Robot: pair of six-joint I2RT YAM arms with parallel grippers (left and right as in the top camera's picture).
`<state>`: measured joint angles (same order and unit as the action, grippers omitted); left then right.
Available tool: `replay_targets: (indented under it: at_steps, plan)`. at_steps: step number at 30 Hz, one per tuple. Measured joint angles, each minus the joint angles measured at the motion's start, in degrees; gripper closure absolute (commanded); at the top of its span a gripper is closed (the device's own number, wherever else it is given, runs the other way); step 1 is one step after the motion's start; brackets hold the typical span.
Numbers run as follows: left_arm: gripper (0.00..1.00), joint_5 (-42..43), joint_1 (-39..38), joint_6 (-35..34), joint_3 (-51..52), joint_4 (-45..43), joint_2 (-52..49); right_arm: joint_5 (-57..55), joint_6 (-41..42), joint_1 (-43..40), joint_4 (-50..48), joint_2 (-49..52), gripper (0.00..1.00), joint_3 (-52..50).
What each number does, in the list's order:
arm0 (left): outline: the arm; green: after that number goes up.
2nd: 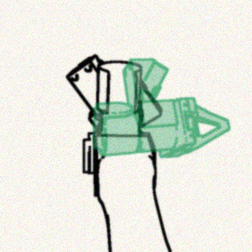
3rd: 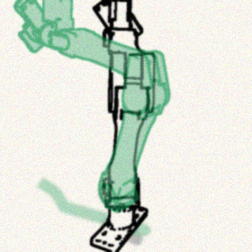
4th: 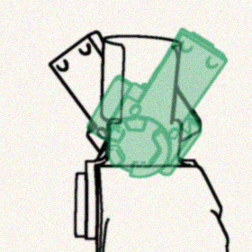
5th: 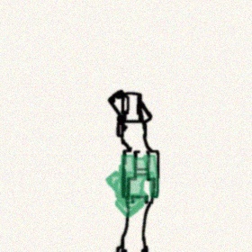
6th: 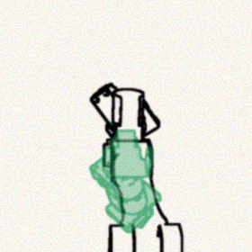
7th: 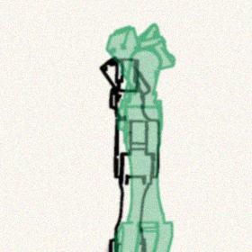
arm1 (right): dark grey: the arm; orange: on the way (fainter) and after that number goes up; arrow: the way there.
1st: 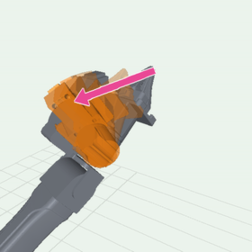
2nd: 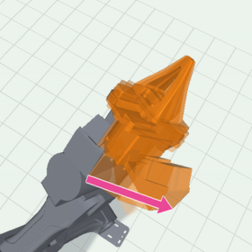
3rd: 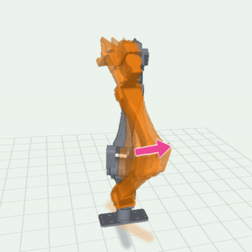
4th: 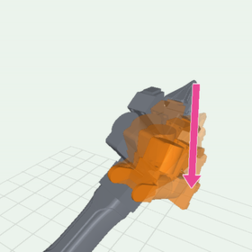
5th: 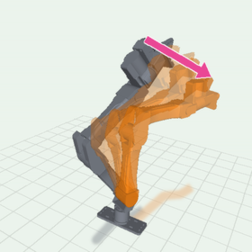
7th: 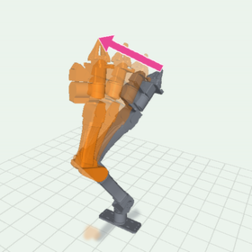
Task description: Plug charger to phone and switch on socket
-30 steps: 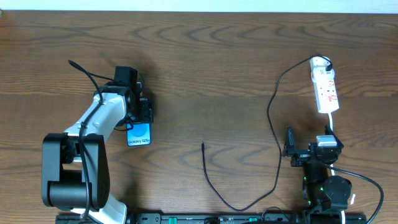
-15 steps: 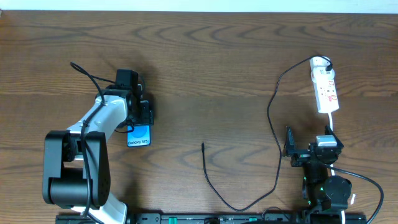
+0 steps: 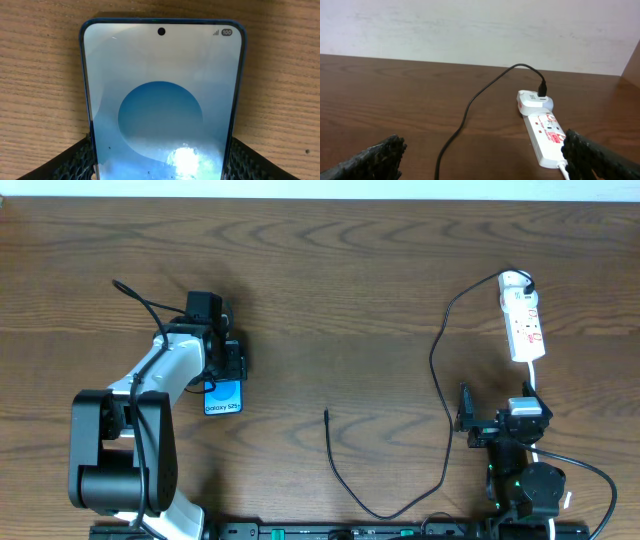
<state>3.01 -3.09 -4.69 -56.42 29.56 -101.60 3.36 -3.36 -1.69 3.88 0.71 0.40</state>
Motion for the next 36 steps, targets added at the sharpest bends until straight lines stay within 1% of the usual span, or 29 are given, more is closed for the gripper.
replay_targets:
  at_steps: [1,2,3,7,36]
  plan:
    - [0.24,0.0,0.0,0.0,0.0,0.0,0.0,0.0,0.0,0.0,0.0,0.0,0.01,0.0]
    - [0.22,0.0,0.0,0.0,0.0,0.0,0.0,0.0,0.0,0.0,0.0,0.0,0.01,0.0]
    - [0.16,0.0,0.0,0.0,0.0,0.0,0.0,0.0,0.0,0.0,0.0,0.0,0.01,0.0]
    - [0.09,0.1,0.0,0.0,0.2,-0.1,0.0,0.0,0.0,0.0,0.0,0.0,0.01,0.0]
    - [0.07,0.0,0.0,0.0,0.2,1.7,0.0,0.0,0.0,0.0,0.0,0.0,0.01,0.0]
